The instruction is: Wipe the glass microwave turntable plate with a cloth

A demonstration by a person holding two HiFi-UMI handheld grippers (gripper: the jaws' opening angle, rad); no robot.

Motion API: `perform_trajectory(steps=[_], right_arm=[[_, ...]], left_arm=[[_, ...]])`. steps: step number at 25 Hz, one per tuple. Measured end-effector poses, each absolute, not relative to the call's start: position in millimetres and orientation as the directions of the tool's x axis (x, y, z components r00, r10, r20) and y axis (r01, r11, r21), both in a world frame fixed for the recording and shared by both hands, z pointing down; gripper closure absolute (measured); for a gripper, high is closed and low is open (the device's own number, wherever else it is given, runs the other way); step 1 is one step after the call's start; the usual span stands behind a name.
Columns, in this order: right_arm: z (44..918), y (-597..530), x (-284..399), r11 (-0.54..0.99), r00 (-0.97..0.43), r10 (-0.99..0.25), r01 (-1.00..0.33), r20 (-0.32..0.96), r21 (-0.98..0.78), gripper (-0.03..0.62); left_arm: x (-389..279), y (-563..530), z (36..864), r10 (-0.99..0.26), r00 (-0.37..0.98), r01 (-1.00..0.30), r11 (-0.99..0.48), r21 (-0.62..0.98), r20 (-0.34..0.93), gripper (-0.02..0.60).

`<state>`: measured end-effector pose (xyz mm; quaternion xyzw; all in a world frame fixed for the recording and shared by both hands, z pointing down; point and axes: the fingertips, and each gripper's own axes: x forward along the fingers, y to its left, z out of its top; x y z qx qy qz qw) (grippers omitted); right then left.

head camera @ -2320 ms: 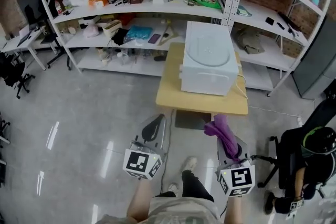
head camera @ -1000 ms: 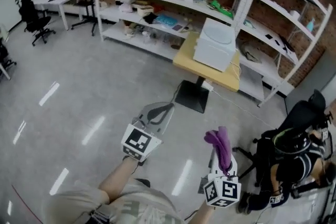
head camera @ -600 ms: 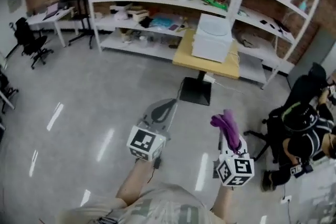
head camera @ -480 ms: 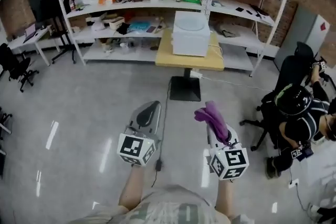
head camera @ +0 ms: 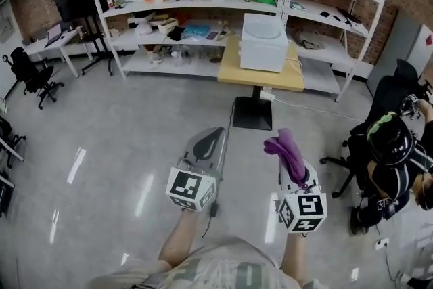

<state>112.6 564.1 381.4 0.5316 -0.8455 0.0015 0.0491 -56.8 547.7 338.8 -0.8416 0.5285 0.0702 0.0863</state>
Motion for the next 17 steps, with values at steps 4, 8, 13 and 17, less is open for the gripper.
perform_trajectory(steps=[4, 8, 13, 17], right_arm=[[376.1, 567.9, 119.9, 0.411, -0.407, -0.911, -0.911, 0.071, 0.042, 0.539], [371.1, 573.1, 119.8, 0.404, -0.401, -0.914, -0.913, 0.06, 0.049, 0.539], [367.8, 575.8, 117.6, 0.411, -0.409, -0.911, -0.91, 0.052, 0.052, 0.539], [358.1, 583.1, 116.1, 0.418, -0.416, -0.908, -0.906, 0.041, 0.06, 0.539]], left_arm=[[-49.4, 553.5, 340.6, -0.875, 0.443, -0.896, -0.438, -0.074, -0.193, 0.58], [-46.0, 558.0, 341.0, -0.872, 0.457, -0.889, -0.45, -0.082, -0.178, 0.58], [-44.7, 558.3, 340.2, -0.871, 0.459, -0.889, -0.451, -0.083, -0.175, 0.58], [-45.9, 564.4, 332.4, -0.872, 0.455, -0.89, -0.448, -0.079, -0.179, 0.579]])
